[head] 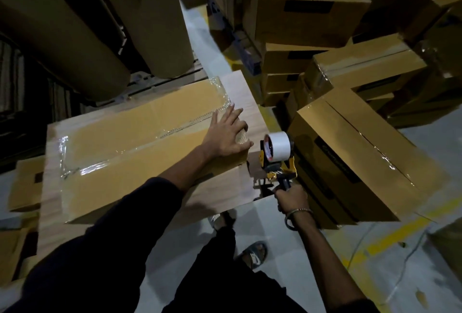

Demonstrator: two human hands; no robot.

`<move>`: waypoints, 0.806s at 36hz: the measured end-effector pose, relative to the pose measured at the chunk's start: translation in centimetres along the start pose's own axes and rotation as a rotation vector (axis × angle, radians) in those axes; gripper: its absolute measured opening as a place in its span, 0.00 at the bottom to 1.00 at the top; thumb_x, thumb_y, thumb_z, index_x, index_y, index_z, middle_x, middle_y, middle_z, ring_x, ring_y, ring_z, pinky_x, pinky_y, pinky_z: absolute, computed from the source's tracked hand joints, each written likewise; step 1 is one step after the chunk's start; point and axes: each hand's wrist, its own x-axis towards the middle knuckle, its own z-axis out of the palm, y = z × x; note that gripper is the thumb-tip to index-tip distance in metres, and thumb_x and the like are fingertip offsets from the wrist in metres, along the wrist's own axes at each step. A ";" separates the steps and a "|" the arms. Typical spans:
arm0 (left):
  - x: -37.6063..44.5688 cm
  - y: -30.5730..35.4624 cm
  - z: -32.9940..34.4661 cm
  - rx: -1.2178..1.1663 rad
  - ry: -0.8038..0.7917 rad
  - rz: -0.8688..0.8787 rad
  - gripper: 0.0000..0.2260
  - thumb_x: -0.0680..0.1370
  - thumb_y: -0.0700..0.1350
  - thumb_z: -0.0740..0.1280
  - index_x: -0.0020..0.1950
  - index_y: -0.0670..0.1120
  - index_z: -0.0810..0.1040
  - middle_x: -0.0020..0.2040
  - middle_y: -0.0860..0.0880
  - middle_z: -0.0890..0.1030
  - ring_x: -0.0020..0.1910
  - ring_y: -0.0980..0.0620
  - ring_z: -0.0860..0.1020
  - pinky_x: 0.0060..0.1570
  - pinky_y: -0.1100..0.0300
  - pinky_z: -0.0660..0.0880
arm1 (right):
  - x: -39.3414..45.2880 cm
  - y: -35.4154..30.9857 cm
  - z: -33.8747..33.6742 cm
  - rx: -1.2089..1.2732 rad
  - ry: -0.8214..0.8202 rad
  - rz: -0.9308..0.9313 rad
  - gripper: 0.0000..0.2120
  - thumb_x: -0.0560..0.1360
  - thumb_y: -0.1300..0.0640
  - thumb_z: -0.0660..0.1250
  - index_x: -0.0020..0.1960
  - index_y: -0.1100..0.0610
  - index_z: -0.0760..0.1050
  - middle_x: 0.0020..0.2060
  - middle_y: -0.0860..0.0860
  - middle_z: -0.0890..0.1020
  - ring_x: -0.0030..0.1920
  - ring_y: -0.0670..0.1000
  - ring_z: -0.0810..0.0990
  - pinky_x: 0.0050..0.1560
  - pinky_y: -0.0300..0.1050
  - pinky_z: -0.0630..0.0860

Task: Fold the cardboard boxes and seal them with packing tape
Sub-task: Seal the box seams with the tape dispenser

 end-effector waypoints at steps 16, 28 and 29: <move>-8.4 -2.8 0.5 0.108 0.089 0.009 0.17 0.86 0.61 0.54 0.61 0.55 0.78 0.85 0.46 0.58 0.85 0.46 0.49 0.79 0.31 0.50 | 5.7 -2.2 3.1 0.052 -0.045 -0.097 0.07 0.72 0.52 0.70 0.41 0.56 0.80 0.37 0.58 0.84 0.40 0.61 0.84 0.47 0.59 0.83; -8.4 -3.3 1.2 0.215 0.094 0.015 0.16 0.85 0.61 0.58 0.66 0.55 0.74 0.85 0.46 0.56 0.85 0.45 0.46 0.78 0.31 0.52 | 9.3 0.0 7.7 0.052 -0.075 -0.077 0.08 0.77 0.49 0.73 0.48 0.53 0.80 0.45 0.57 0.82 0.50 0.63 0.81 0.51 0.50 0.75; -8.3 -3.3 1.3 0.217 0.093 0.015 0.16 0.85 0.62 0.58 0.66 0.55 0.74 0.85 0.46 0.56 0.85 0.45 0.46 0.78 0.31 0.52 | 9.5 0.6 7.9 0.041 -0.080 -0.072 0.09 0.77 0.48 0.73 0.50 0.54 0.81 0.47 0.58 0.83 0.52 0.63 0.81 0.52 0.50 0.75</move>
